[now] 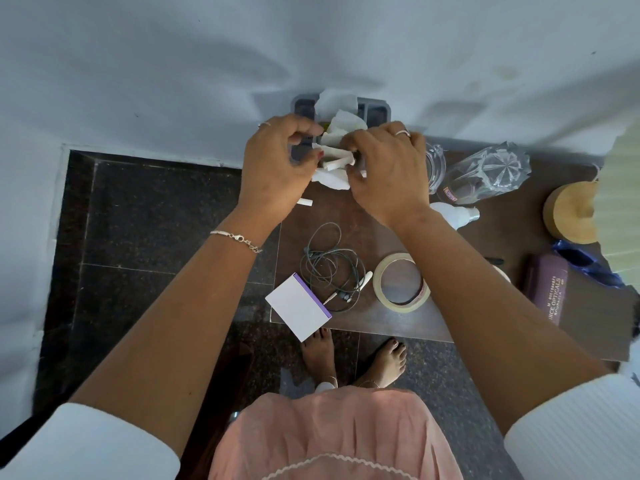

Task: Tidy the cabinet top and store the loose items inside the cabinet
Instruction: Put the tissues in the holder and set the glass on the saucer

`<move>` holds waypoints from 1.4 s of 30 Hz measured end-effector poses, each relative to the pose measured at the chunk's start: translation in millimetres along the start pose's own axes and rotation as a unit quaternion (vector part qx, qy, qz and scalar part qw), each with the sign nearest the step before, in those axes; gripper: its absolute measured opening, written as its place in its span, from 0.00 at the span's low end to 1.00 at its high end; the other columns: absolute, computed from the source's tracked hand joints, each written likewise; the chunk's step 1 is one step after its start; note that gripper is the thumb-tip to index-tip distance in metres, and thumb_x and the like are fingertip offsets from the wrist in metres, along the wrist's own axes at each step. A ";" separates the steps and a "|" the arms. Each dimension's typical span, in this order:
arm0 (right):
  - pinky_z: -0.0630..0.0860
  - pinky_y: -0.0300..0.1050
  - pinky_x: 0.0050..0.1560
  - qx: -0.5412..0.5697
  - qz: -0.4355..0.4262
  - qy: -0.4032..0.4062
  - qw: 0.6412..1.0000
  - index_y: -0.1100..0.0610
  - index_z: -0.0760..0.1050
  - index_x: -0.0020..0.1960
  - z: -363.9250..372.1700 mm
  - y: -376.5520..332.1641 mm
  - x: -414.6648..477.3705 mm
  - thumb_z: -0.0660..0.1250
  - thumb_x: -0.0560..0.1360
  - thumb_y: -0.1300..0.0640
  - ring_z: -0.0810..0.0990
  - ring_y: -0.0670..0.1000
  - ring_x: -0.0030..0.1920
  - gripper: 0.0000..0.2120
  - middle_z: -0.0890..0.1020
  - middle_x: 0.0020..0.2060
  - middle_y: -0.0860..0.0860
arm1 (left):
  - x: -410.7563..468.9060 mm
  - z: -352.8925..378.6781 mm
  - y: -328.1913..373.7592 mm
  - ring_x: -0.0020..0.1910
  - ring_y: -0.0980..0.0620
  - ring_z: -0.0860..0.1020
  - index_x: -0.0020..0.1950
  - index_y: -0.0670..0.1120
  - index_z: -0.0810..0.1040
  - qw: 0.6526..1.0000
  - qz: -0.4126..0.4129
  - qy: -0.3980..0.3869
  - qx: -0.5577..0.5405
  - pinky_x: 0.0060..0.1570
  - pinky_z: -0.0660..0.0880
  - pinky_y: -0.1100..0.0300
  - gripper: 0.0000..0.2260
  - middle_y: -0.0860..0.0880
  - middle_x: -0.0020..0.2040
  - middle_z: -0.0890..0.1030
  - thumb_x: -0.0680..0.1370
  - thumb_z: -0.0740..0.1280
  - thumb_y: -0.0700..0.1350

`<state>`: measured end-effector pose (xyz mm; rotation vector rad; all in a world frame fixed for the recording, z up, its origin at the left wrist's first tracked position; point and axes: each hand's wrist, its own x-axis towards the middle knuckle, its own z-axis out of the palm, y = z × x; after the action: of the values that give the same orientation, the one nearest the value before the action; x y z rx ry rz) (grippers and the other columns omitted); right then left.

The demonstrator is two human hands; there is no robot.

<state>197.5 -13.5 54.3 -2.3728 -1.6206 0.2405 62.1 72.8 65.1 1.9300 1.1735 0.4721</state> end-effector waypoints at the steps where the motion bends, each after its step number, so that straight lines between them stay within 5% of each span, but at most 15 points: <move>1: 0.66 0.53 0.57 0.017 0.012 0.015 1.000 0.52 0.77 0.57 -1.2 0.5 -4.0 0.67 0.69 0.56 0.75 0.58 0.59 0.16 0.82 0.52 0.50 | -5.3 0.5 -0.6 0.51 0.58 0.77 0.56 0.49 0.80 1.000 -0.007 0.014 -0.005 0.51 0.75 0.68 0.12 0.53 0.55 0.81 0.73 0.72 0.43; 5: 0.66 0.52 0.60 0.097 0.081 0.067 0.990 0.52 0.74 0.63 -7.6 2.5 -29.6 0.64 0.68 0.56 0.73 0.56 0.62 0.23 0.79 0.57 0.50 | -31.6 5.4 0.2 0.51 0.58 0.76 0.57 0.49 0.78 0.996 -0.052 0.065 -0.040 0.54 0.77 0.57 0.13 0.53 0.53 0.79 0.73 0.71 0.42; 10: 0.63 0.43 0.60 0.173 0.148 0.093 0.969 0.55 0.73 0.63 -8.9 8.4 -76.8 0.64 0.69 0.59 0.72 0.53 0.62 0.22 0.78 0.58 0.50 | -71.2 18.9 1.3 0.44 0.58 0.73 0.58 0.50 0.75 0.986 -0.107 0.109 -0.065 0.47 0.75 0.63 0.15 0.50 0.50 0.77 0.73 0.71 0.40; 18: 0.65 0.41 0.59 0.244 0.288 0.114 0.919 0.56 0.70 0.63 -6.1 26.3 -142.9 0.66 0.71 0.62 0.72 0.51 0.59 0.21 0.75 0.57 0.50 | -119.0 53.7 14.4 0.46 0.58 0.75 0.55 0.54 0.75 0.989 -0.129 0.038 -0.063 0.49 0.77 0.60 0.15 0.51 0.51 0.77 0.73 0.70 0.38; 21: 0.64 0.37 0.62 0.268 0.342 0.146 0.889 0.59 0.65 0.68 -15.2 41.9 -144.6 0.69 0.71 0.62 0.69 0.52 0.65 0.27 0.71 0.64 0.53 | -124.0 73.6 29.0 0.48 0.59 0.76 0.56 0.53 0.75 0.990 -0.113 -0.007 -0.087 0.48 0.77 0.63 0.15 0.50 0.54 0.77 0.73 0.70 0.38; 25: 0.61 0.44 0.72 0.305 0.364 0.139 0.869 0.60 0.55 0.76 -28.1 71.2 -120.7 0.73 0.71 0.56 0.61 0.53 0.74 0.40 0.62 0.74 0.54 | -114.7 100.7 58.0 0.53 0.56 0.76 0.62 0.49 0.74 0.990 -0.071 -0.060 -0.102 0.52 0.76 0.61 0.17 0.50 0.59 0.76 0.75 0.69 0.38; 32: 0.65 0.52 0.68 0.264 0.333 0.075 0.902 0.52 0.56 0.76 -42.7 109.3 -60.4 0.75 0.66 0.55 0.60 0.56 0.74 0.44 0.61 0.74 0.57 | -80.3 136.4 93.0 0.61 0.50 0.75 0.67 0.45 0.71 0.992 -0.008 -0.118 -0.041 0.61 0.74 0.51 0.19 0.49 0.62 0.75 0.76 0.67 0.40; 37: 0.69 0.43 0.52 0.246 0.312 0.058 0.916 0.51 0.63 0.71 -38.1 119.6 -55.4 0.73 0.68 0.56 0.71 0.56 0.65 0.35 0.69 0.67 0.54 | -76.6 151.9 88.5 0.63 0.49 0.74 0.68 0.45 0.69 0.990 -0.036 -0.136 -0.034 0.63 0.73 0.48 0.21 0.48 0.64 0.75 0.75 0.68 0.41; 42: 0.67 0.40 0.50 0.247 0.289 0.076 0.922 0.52 0.66 0.68 -39.8 128.1 -60.6 0.73 0.69 0.54 0.74 0.53 0.60 0.31 0.74 0.62 0.52 | -83.3 153.3 85.5 0.61 0.51 0.75 0.69 0.45 0.68 0.986 -0.086 -0.134 -0.057 0.63 0.73 0.51 0.23 0.48 0.64 0.74 0.75 0.68 0.40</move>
<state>300.3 -118.9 53.1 -2.3117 -0.6461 0.4912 170.0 -87.8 48.2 1.7152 1.1005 0.1749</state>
